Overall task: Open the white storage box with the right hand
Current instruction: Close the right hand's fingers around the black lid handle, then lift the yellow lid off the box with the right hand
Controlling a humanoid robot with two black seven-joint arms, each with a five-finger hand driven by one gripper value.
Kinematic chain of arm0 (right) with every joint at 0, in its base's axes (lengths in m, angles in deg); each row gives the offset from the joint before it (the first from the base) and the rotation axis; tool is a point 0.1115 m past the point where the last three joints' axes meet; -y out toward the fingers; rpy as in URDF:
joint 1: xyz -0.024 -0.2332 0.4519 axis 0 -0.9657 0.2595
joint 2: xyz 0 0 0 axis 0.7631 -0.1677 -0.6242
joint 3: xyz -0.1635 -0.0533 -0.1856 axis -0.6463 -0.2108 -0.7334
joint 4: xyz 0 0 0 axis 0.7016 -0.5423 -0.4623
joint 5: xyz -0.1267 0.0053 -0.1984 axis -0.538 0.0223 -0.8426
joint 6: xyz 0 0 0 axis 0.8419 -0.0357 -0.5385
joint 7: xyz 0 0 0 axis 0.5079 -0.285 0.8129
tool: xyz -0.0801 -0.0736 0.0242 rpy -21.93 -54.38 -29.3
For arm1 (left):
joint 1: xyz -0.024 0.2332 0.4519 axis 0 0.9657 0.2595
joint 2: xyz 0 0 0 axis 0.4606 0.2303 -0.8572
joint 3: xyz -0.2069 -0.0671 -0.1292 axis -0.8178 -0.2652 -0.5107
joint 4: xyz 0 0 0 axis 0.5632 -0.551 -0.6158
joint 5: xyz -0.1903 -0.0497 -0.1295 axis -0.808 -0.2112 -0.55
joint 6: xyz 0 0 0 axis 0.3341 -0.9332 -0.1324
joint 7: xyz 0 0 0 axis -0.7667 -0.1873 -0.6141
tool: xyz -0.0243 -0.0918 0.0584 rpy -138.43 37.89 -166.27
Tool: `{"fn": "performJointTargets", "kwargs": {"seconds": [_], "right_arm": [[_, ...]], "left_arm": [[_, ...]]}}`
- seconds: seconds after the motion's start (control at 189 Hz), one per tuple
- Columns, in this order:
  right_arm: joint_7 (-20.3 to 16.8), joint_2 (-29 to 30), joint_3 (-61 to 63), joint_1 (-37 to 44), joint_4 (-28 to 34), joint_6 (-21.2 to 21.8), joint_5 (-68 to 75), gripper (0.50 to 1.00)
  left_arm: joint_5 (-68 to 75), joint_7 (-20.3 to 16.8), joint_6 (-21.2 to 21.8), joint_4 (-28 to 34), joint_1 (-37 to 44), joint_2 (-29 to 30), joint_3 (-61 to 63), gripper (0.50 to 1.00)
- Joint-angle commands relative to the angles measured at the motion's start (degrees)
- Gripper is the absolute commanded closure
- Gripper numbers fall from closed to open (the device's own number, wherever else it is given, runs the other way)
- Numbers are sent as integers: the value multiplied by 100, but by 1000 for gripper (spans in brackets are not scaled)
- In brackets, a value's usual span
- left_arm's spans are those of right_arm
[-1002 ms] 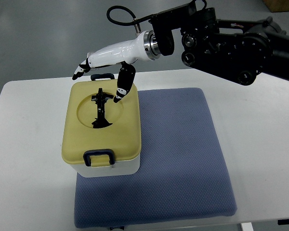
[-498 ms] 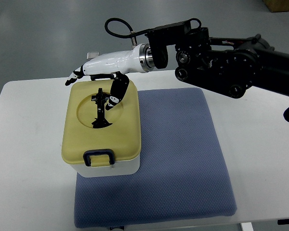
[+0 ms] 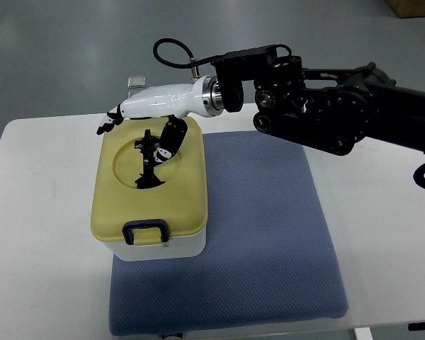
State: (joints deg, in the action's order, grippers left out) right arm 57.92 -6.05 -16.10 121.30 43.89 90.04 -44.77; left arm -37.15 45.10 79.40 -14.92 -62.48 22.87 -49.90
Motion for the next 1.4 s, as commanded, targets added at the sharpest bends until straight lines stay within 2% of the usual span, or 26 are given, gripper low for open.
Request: {"fn": "performJointTargets", "kwargs": {"seconds": [0.0,0.064,0.117,0.122,0.143,0.477,0.483,0.652,0.986,1.167,1.262,1.395], "right_arm": [[46,-4,-7,-9,0,-48,-1,771],[54,-4,-7,-35,0,-57,-1,811],[54,-4,-7,-35,0,-57,-1,812],[54,-4,-7,-35,0,-57,-1,830],[54,-4,-7,-44,0,-57,-1,836],[63,5,-7,-106,0,-119,-1,861],[63,-4,-7,-106,0,-119,-1,889],[125,-13,-7,-106,0,-119,-1,1000],[151,-101,28,0,44,-101,26,1000],[195,-320,125,518,97,13,114,1000],[221,-540,248,738,237,233,131,1000],[221,-1102,556,808,475,918,131,1000]], "left_arm": [[0,0,-5,6,0,0,0,500],[0,0,4,6,0,0,0,500],[0,0,4,6,0,0,0,500],[0,0,4,6,0,0,0,500],[0,0,-5,6,0,0,0,500],[0,0,4,6,0,0,0,500],[0,0,4,6,0,0,0,500],[0,0,4,6,0,0,0,500],[0,0,4,15,0,0,0,500],[0,0,4,15,0,0,0,500],[0,0,4,15,0,0,0,500],[0,0,4,15,0,0,0,500]]}}
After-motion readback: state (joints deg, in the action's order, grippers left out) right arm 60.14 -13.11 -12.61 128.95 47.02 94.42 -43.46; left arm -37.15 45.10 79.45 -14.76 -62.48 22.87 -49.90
